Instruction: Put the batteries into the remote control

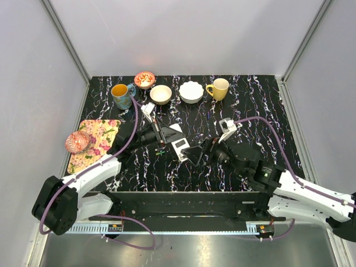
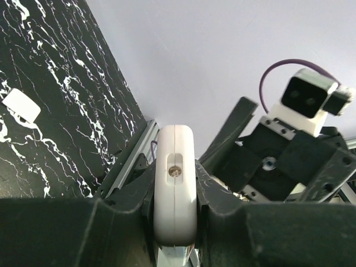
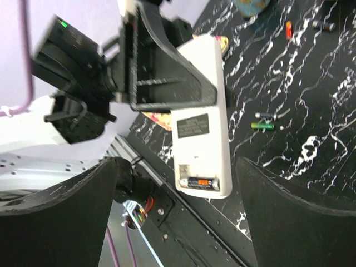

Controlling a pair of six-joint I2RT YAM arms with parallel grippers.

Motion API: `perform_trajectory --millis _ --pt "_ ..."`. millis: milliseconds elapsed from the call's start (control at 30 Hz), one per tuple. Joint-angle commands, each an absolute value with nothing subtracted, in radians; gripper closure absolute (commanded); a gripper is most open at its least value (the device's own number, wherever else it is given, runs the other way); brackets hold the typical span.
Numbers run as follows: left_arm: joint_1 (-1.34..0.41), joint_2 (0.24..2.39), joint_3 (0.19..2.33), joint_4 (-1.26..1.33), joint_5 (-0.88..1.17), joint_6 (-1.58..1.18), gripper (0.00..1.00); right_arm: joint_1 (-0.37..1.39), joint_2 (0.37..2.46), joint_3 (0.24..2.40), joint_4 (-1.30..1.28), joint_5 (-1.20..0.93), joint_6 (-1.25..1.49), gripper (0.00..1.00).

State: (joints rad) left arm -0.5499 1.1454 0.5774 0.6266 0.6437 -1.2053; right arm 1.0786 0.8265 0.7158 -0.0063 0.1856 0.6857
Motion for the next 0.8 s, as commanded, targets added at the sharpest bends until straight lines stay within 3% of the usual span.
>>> perform_trajectory --millis 0,167,267,500,700,767 --pt "-0.546 1.112 0.571 0.672 0.627 -1.181 1.00 1.074 0.761 0.805 -0.069 0.279 0.644 0.08" --pt "-0.525 1.057 0.534 0.647 0.608 -1.164 1.00 1.071 0.726 0.781 -0.224 0.545 0.604 0.10" --pt "-0.502 0.994 0.473 0.627 0.571 -1.152 1.00 1.049 0.811 0.807 -0.345 0.642 0.604 0.11" --pt "-0.479 0.851 0.315 0.633 0.506 -1.149 1.00 0.916 1.118 0.908 -0.404 0.637 0.609 0.05" --pt "-0.479 0.721 0.232 0.687 0.502 -1.118 1.00 0.746 1.225 0.916 -0.325 0.471 0.615 0.19" --pt "-0.479 0.664 0.219 0.669 0.503 -1.082 1.00 0.741 1.244 0.919 -0.316 0.463 0.611 0.33"
